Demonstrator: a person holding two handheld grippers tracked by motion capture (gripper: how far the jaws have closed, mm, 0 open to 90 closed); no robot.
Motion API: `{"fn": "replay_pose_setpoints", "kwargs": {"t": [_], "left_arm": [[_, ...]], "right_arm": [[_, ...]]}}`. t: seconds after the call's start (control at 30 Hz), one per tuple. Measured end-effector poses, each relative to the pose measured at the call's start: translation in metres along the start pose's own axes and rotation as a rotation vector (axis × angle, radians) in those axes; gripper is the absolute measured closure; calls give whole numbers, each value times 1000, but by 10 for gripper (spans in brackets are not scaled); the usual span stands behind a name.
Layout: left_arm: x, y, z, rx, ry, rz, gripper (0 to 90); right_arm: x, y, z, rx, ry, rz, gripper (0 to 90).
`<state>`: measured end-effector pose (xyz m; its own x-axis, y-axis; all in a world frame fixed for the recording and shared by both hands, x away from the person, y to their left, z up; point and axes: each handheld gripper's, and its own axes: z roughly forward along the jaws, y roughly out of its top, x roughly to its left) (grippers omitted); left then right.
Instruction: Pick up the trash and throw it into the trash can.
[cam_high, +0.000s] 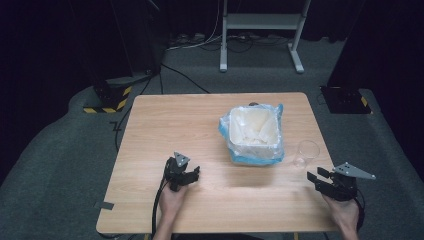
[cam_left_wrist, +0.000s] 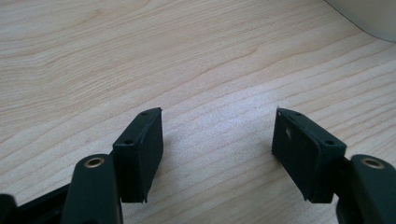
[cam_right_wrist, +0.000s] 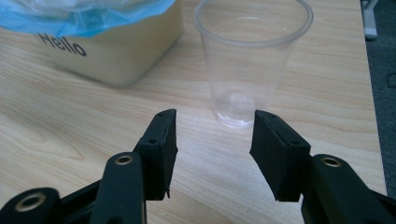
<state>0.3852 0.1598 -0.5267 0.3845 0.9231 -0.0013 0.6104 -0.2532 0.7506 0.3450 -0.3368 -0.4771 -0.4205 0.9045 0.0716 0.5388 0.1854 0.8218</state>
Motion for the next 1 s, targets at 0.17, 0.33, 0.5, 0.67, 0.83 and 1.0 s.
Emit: {"fn": "replay_pose_setpoints", "kwargs": {"t": [0.17,0.33,0.5,0.67,0.83,1.0], "left_arm": [[0,0,0,0,0,0,335],[0,0,0,0,0,0,335],[0,0,0,0,0,0,335],[0,0,0,0,0,0,335],[0,0,0,0,0,0,335],[0,0,0,0,0,0,335]], "right_arm": [[2,12,-6,-32,16,-5,525],[2,21,-8,-50,35,-10,545],[5,32,-7,-53,52,-18,571],[7,42,-4,-57,59,-36,584],[10,57,7,-34,62,-49,598],[8,63,18,-9,63,-35,612]]}}
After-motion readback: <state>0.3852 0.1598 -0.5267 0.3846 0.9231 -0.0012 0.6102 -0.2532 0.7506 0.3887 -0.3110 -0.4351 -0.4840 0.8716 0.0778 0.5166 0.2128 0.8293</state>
